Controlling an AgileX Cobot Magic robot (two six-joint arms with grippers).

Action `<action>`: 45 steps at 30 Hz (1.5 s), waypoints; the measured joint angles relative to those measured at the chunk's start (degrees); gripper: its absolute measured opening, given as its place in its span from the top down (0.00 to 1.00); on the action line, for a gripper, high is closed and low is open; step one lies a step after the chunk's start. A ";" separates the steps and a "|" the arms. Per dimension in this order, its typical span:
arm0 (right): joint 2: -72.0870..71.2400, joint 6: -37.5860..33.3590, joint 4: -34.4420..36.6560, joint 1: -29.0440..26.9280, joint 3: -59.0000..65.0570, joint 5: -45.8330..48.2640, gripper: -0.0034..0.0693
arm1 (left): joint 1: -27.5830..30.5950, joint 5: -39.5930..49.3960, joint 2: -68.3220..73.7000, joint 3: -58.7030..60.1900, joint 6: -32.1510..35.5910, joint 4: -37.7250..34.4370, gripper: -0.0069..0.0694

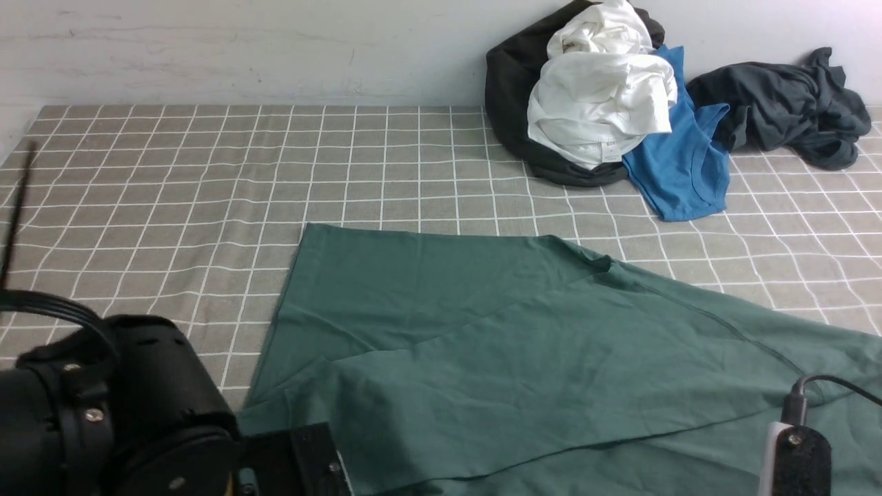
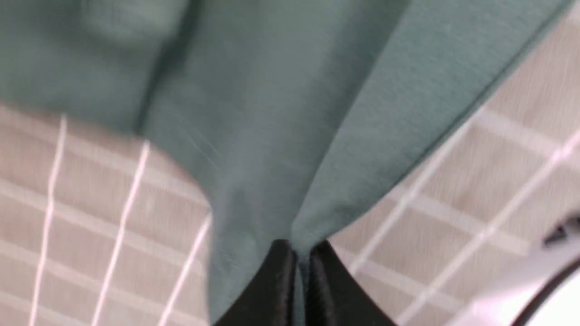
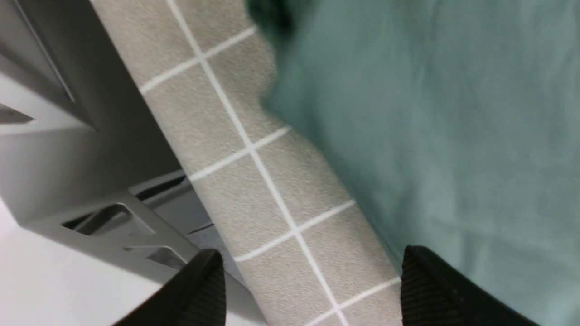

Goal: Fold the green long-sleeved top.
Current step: Use both arms simultaneously to clamp the lower edge of the clothing fabric

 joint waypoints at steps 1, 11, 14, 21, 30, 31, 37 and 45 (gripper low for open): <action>0.00 0.00 -0.96 0.00 0.08 0.00 0.29 | 1.43 0.87 -0.70 0.00 1.47 -0.57 0.90; 0.41 0.57 -8.28 0.00 8.45 -5.63 0.29 | 6.31 1.26 -2.98 0.00 5.29 -4.02 0.90; 1.57 0.57 -11.38 0.00 8.68 -8.15 0.29 | 6.31 0.16 -3.03 0.00 5.29 -4.50 0.90; 9.92 0.57 -17.73 0.00 8.68 -11.85 0.29 | 6.31 -1.05 -3.03 0.00 5.60 -4.93 0.90; 20.25 -3.06 -16.91 0.00 8.68 -20.05 0.30 | 6.31 -1.07 -3.03 0.00 5.65 -5.04 0.90; 21.11 -3.72 -16.66 0.00 8.35 -19.66 0.32 | 6.31 -1.07 -3.03 0.00 5.65 -5.04 0.90; 21.37 -6.54 -15.41 0.03 6.66 -17.88 0.62 | 6.31 -1.07 -3.03 0.00 5.65 -5.04 0.90; 17.41 -7.31 -15.79 -2.85 0.12 -12.26 0.92 | 6.38 -0.76 -3.03 -1.11 5.57 -2.56 0.90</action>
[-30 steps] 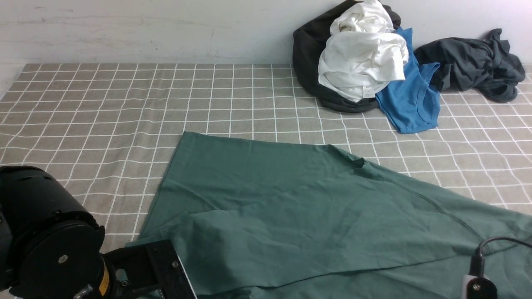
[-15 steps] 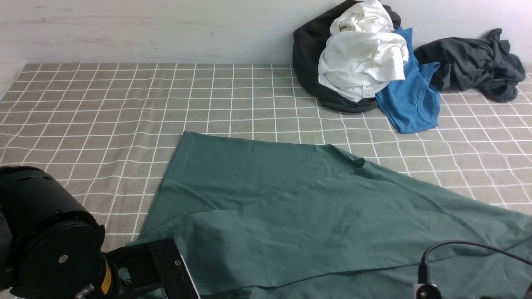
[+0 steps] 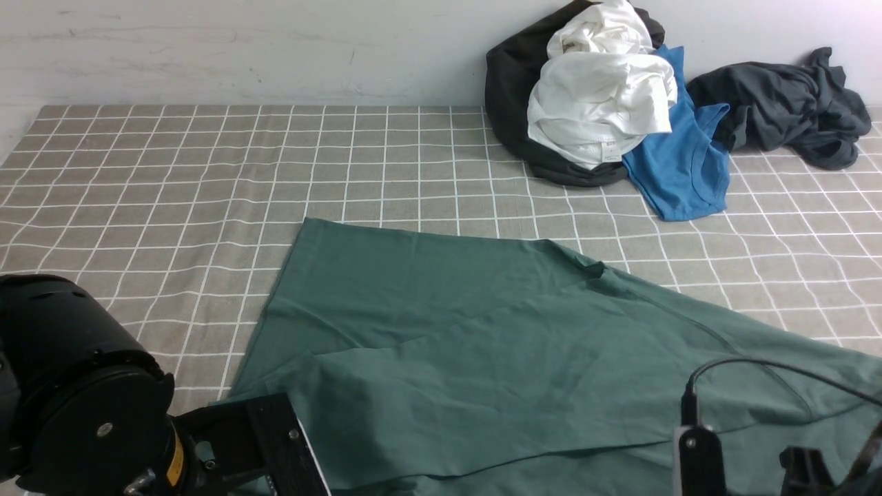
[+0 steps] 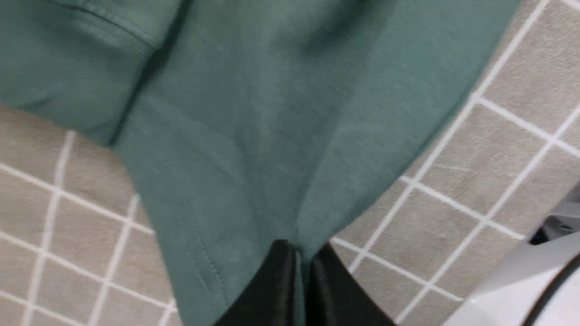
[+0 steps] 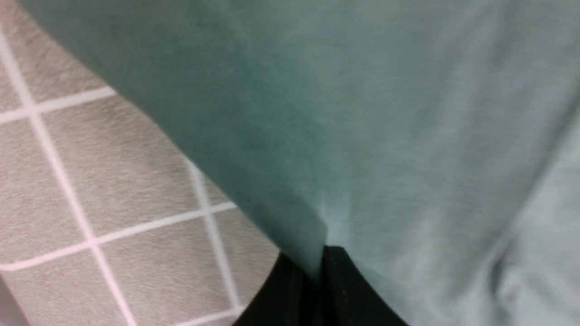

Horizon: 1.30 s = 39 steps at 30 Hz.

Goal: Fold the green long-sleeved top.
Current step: Use both arms simultaneously to clamp the lower edge of the clothing fabric, then use both arms to drag the lower edge of the fabric forward and fold it over the upper edge

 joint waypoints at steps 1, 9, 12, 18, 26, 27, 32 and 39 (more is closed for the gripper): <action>-0.05 -0.06 0.00 -1.38 -1.40 0.52 0.92 | 0.22 0.23 0.00 -0.81 -0.27 1.16 0.90; 2.59 -4.91 2.01 -17.51 -14.87 -0.03 0.93 | 9.09 -1.95 3.55 -15.03 0.85 6.49 0.89; 6.54 -8.81 5.87 -23.35 -20.83 0.02 0.93 | 13.65 -3.72 8.23 -21.37 2.97 5.79 0.89; 19.74 -16.53 14.87 -31.41 -34.99 2.00 0.93 | 18.84 -5.01 23.51 -39.26 7.79 4.41 0.89; 35.07 -17.85 19.27 -34.32 -49.80 6.43 0.93 | 19.56 -6.66 40.61 -56.58 8.09 4.52 0.89; 36.36 -17.85 19.27 -34.32 -50.78 6.51 0.93 | 19.69 -7.14 42.84 -57.74 8.09 4.52 0.88; 40.49 -17.52 18.32 -34.32 -53.36 5.03 0.89 | 20.67 -10.59 47.78 -59.08 7.97 4.58 0.83; 42.57 -6.77 10.23 -34.32 -53.90 -6.38 0.59 | 24.25 -15.34 51.29 -59.75 2.48 4.87 0.60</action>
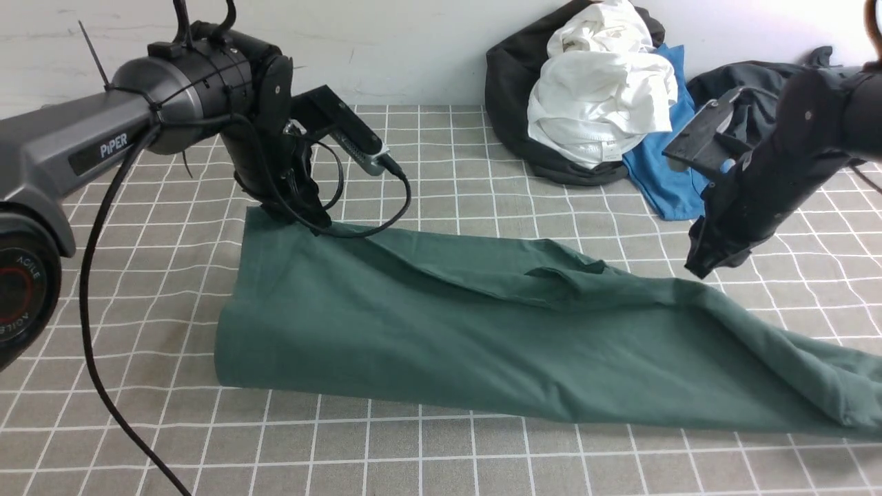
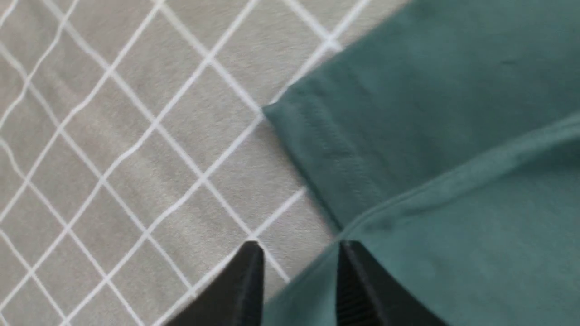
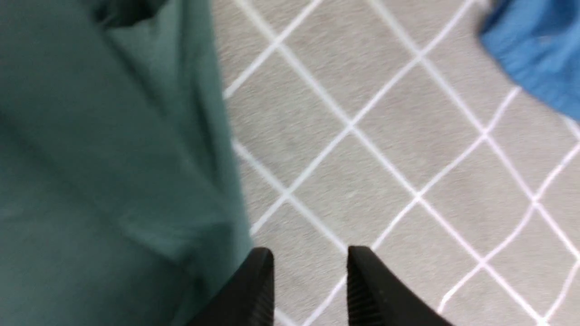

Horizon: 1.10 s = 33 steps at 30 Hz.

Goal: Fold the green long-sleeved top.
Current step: Use both arms to drag the lower edge of the fabric forward and fold it over the upper edge

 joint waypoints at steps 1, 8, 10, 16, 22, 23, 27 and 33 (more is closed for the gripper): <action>0.00 2.64 -1.74 0.00 -0.07 -1.43 0.54 | 0.40 -0.25 0.18 -0.07 -1.16 0.07 0.57; -0.25 18.73 -5.68 1.13 -4.60 7.27 0.36 | 1.59 0.29 -0.30 -0.07 -7.27 0.34 0.40; -0.38 18.88 -3.49 1.86 -5.03 10.15 0.36 | 1.59 0.89 -0.59 -0.07 -7.53 0.08 0.39; 0.35 9.53 11.93 9.00 -4.99 18.68 0.41 | 1.59 5.21 -2.07 -0.18 -7.71 -5.34 0.39; 6.45 7.93 9.97 15.24 -5.05 10.69 0.50 | 1.59 6.57 -2.07 -0.18 -6.97 -7.61 0.39; 8.15 10.00 7.95 15.39 -5.48 8.97 0.52 | 1.59 6.89 -2.07 -0.18 -6.92 -7.61 0.39; 10.61 17.55 1.87 15.02 -8.13 6.28 0.56 | 1.59 7.49 -2.07 -0.18 -6.86 -7.61 0.39; 16.44 37.03 -11.99 10.12 -17.65 2.82 0.58 | 1.59 7.57 -2.07 -0.18 -6.86 -7.61 0.39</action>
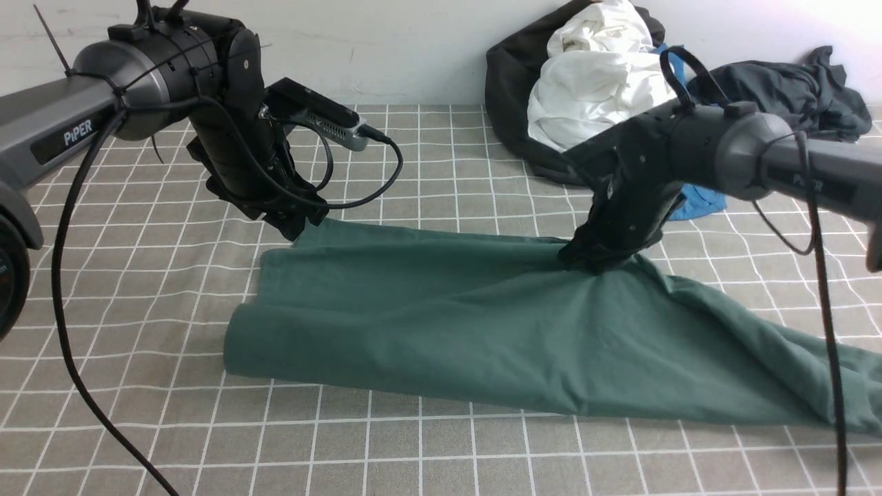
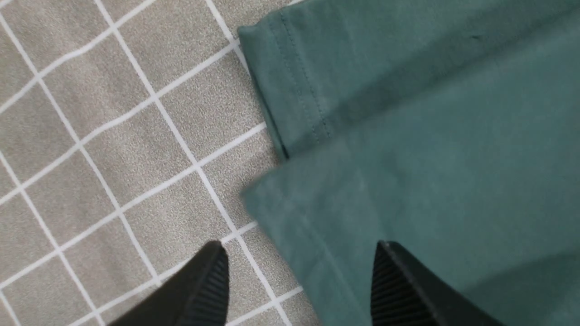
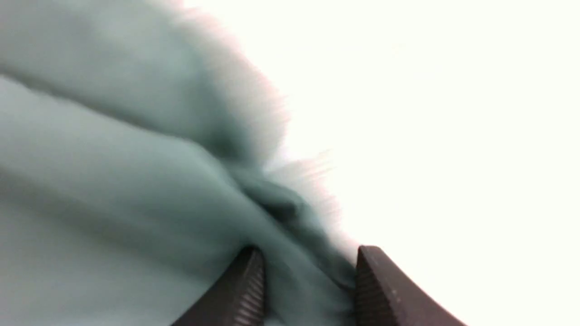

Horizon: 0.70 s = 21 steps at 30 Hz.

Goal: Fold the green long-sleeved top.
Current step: Use both arms to drag the lower edge of the fabric forward and fold it over the upper edge

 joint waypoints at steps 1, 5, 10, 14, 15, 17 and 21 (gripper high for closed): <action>0.00 0.38 -0.32 0.00 -0.36 0.00 0.58 | 0.00 0.00 0.00 0.00 0.00 0.00 0.39; 1.96 5.62 -3.07 -4.40 -8.49 6.00 0.58 | 0.00 0.04 0.00 0.00 0.00 0.00 0.39; -1.51 -0.98 -1.56 -5.35 -16.18 17.94 0.58 | 0.00 1.27 0.00 0.00 0.00 -0.16 0.40; -8.16 -5.23 4.10 -5.48 -16.88 19.94 0.58 | 0.00 3.68 0.00 0.00 0.00 -1.43 0.48; -10.14 -6.14 6.35 -5.48 -16.37 19.93 0.58 | 0.00 4.00 0.00 0.00 0.00 -1.84 0.51; -13.91 -8.11 10.51 -5.53 -13.93 19.93 0.58 | 0.00 4.41 0.00 0.00 0.31 -3.29 0.59; -22.35 -11.63 18.77 -5.53 -1.11 19.93 0.58 | 0.00 4.76 0.00 0.00 2.89 -6.04 0.79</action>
